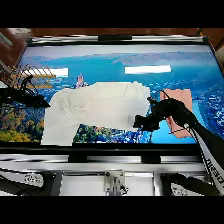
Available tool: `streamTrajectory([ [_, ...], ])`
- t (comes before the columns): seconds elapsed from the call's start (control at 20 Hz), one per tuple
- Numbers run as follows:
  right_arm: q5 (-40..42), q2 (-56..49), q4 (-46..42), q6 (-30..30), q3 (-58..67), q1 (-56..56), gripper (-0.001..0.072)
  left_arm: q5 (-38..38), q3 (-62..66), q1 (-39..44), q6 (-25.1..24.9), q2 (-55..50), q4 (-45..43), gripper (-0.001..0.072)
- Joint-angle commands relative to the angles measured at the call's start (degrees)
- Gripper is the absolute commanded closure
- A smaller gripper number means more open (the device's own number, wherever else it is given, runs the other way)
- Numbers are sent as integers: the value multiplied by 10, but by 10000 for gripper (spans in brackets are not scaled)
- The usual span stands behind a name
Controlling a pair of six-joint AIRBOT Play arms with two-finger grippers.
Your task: Fold the shirts.
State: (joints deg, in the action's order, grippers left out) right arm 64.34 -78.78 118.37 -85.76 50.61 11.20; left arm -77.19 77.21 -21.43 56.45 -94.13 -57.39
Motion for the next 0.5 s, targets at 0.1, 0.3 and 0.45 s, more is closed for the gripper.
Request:
streamTrajectory([
  [0.1, -35, -1, 1, 33, -3, 12, 165, -9, 1, 0, 8, 2, 5, 679],
  [0.3, -30, -19, 7, 41, -4, 13, 165, -9, 1, 0, 8, 2, 5, 679],
  [0.45, -48, -32, 22, 42, -4, 13, 165, -9, 1, 0, 8, 2, 19, 679],
])
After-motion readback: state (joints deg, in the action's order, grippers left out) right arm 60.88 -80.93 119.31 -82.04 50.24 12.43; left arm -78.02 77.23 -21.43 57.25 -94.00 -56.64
